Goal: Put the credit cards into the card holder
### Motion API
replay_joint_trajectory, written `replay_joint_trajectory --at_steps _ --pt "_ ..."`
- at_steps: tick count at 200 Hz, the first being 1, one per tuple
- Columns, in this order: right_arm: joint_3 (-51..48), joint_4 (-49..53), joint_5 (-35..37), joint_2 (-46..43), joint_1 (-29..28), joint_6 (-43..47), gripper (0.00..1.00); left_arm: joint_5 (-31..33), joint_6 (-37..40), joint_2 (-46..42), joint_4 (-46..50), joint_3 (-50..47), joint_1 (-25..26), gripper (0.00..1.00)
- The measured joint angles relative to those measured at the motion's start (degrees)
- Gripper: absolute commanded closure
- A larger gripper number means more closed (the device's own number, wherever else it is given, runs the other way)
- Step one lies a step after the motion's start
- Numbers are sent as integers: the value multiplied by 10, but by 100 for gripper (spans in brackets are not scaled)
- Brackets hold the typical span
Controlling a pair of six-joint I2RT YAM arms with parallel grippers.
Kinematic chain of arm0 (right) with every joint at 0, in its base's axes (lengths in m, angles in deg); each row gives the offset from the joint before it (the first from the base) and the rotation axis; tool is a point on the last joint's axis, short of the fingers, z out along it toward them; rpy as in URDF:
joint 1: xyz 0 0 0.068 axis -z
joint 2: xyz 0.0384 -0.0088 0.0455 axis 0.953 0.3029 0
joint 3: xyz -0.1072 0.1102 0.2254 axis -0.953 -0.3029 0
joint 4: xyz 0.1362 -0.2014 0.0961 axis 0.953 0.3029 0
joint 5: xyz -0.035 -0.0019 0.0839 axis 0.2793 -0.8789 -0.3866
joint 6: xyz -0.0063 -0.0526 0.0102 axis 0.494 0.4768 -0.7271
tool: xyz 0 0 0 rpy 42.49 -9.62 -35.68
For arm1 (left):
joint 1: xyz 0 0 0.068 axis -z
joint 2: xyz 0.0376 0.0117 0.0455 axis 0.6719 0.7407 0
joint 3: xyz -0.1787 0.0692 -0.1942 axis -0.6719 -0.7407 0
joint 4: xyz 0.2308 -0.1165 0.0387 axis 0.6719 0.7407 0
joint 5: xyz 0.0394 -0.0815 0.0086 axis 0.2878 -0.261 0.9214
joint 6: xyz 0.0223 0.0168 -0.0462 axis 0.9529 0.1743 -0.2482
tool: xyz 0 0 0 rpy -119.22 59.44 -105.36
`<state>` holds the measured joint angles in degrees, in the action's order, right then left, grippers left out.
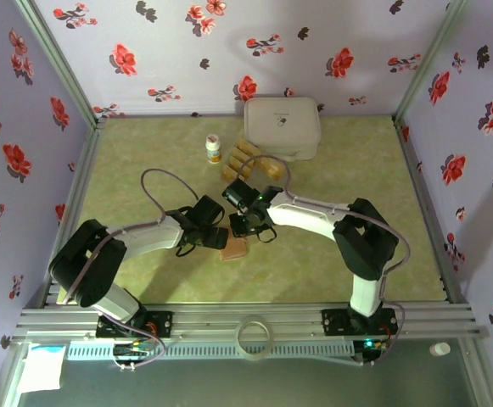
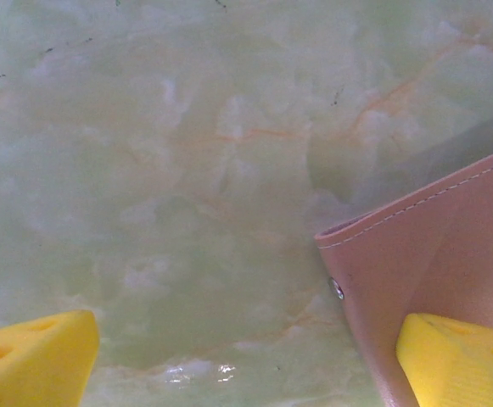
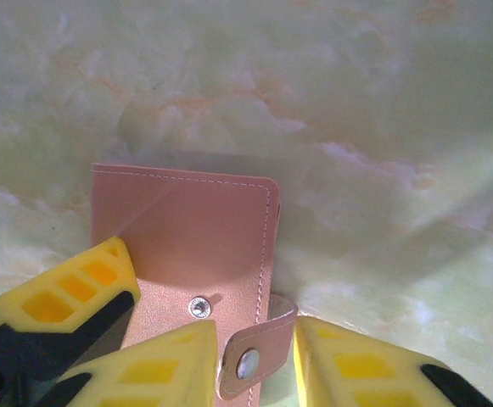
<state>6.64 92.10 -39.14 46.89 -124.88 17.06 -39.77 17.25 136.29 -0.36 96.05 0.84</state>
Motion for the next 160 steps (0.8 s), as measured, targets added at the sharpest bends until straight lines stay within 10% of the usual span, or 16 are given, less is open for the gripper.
replay_joint_trajectory --at_steps 41,87,160 --pt "0 7 4 4 0 6 100 0 -1 0 0 0 1 7" --pt "0 9 8 4 0 9 78 0 -1 0 0 0 1 7" --pt "0 12 10 -2 0 9 83 0 -1 0 0 0 1 8"
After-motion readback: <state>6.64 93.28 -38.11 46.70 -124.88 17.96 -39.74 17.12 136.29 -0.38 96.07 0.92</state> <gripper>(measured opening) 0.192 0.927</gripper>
